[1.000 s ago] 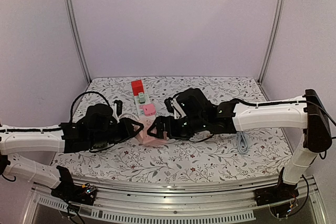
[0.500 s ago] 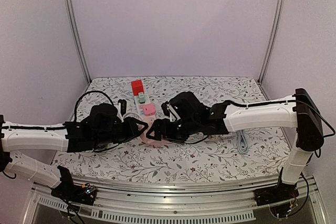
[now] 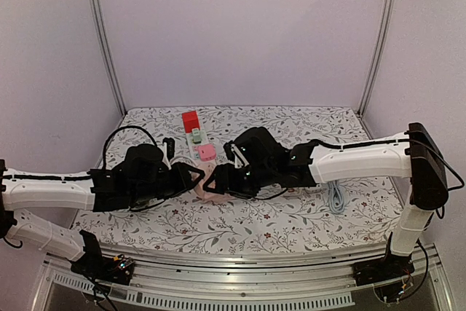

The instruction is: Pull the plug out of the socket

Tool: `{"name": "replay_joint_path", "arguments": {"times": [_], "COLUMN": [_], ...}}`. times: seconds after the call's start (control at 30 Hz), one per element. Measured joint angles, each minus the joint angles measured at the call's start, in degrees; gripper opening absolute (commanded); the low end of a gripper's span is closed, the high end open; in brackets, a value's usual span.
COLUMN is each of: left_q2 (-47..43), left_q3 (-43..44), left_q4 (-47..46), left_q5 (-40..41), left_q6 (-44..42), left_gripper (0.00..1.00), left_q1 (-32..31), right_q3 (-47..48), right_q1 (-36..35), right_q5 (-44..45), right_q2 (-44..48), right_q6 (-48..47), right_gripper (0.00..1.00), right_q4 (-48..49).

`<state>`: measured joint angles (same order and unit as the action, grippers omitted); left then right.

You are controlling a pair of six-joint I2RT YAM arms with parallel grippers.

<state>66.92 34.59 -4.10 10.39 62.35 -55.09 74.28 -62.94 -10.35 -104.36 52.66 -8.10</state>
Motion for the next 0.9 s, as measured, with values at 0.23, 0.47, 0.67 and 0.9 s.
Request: {"name": "replay_joint_path", "arguments": {"times": [0.23, 0.47, 0.67, 0.9], "left_q2": [0.33, 0.33, 0.07, -1.7], "left_q3": [-0.02, -0.59, -1.53, -2.95], "left_q4": [-0.68, -2.51, -3.76, -4.66], "left_q5": [0.04, 0.37, 0.46, 0.76], "left_q6": [-1.09, -3.19, -4.87, -5.97], "left_gripper": [0.0, 0.0, 0.0, 0.0], "left_q1": [-0.04, -0.04, -0.02, -0.02], "right_q3": [0.0, -0.42, -2.51, -4.44], "right_q1": [0.0, 0.07, 0.24, 0.33], "right_q5": [0.44, 0.57, -0.31, -1.62], "right_q2": [0.0, 0.02, 0.02, 0.02], "right_q6": [0.2, -0.35, -0.59, -0.46], "right_gripper": [0.3, 0.3, 0.3, 0.3], "right_q4": [0.02, 1.29, 5.31, 9.81]}}
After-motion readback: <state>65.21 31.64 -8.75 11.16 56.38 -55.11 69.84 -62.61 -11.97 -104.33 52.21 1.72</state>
